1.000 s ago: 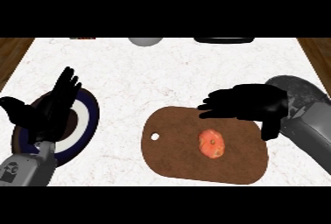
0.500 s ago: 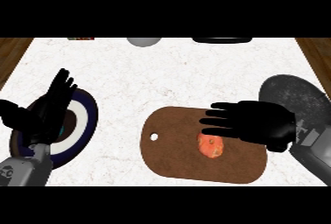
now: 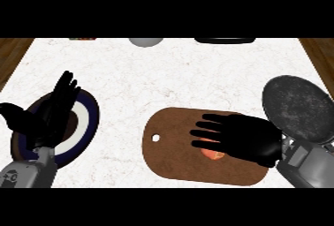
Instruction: Pick the squash from the cutting board and place it in the pan
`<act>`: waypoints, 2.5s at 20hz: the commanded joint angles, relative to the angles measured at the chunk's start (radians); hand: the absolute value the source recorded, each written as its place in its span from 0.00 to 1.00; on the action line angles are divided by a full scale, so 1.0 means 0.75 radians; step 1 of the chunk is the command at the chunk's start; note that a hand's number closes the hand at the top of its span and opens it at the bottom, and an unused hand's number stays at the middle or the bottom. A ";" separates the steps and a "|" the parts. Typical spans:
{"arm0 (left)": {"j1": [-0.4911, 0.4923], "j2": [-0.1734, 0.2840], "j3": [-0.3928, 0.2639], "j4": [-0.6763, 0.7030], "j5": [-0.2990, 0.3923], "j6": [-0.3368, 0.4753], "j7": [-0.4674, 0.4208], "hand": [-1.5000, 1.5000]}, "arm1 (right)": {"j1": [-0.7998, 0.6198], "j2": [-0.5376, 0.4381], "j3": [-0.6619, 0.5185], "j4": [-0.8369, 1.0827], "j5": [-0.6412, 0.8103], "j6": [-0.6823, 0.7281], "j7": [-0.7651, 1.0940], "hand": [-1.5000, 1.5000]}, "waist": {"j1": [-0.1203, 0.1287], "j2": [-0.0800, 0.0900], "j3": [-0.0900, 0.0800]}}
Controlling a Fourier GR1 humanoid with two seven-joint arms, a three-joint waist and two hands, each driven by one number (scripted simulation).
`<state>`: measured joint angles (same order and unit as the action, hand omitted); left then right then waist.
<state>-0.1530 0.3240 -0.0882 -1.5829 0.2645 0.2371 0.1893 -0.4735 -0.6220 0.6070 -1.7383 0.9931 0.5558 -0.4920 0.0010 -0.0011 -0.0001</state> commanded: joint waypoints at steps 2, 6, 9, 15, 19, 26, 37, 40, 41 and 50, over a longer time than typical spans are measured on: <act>-0.051 -0.011 0.041 0.012 -0.011 -0.035 0.043 0.50 | -0.012 0.146 0.022 0.025 0.139 0.085 0.075 0.00 | 0.004 0.001 0.000; 0.033 -0.037 0.052 -0.028 -0.038 -0.060 0.001 0.50 | -0.004 0.167 -0.042 0.132 0.216 0.038 0.006 0.00 | 0.006 0.001 0.000; -0.056 -0.075 0.058 0.044 -0.073 -0.041 0.019 0.50 | 0.019 0.238 -0.048 0.206 0.252 -0.017 -0.025 0.00 | 0.001 0.002 0.000; -0.117 -0.046 0.142 0.095 -0.061 -0.108 0.039 0.50 | 0.030 0.290 -0.024 0.341 0.386 -0.084 -0.082 0.00 | 0.001 0.003 0.000; -0.034 -0.067 0.139 0.043 -0.046 -0.164 0.031 0.50 | 0.026 0.415 0.002 0.432 0.471 -0.132 -0.059 0.00 | 0.004 0.003 0.000; -0.048 -0.054 0.217 0.031 -0.041 -0.200 0.044 0.50 | 0.114 0.486 -0.037 0.501 0.517 -0.188 -0.104 0.00 | 0.001 0.002 0.000; -0.036 -0.109 0.217 0.021 -0.099 -0.218 0.052 0.50 | 0.078 0.520 -0.075 0.640 0.620 -0.312 -0.315 1.00 | 0.001 0.002 0.000; -0.006 -0.142 0.190 -0.079 -0.142 -0.163 0.115 0.50 | 0.043 0.597 -0.117 0.723 0.630 -0.310 -0.309 1.00 | 0.005 0.001 0.000; 0.016 -0.128 0.206 -0.031 -0.121 -0.213 0.063 0.50 | 0.066 0.543 -0.138 0.673 0.589 -0.303 -0.377 1.00 | 0.003 0.001 0.000; -0.006 -0.147 0.242 0.027 -0.122 -0.231 0.022 0.50 | 0.038 0.617 -0.281 0.672 0.523 -0.373 -0.404 1.00 | 0.001 0.002 0.000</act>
<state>-0.1605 0.2161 0.0729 -1.5854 0.1586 0.0827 0.2277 -0.4344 -0.1850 0.4485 -1.2284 1.4164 0.2896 -0.7845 0.0012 -0.0066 -0.0049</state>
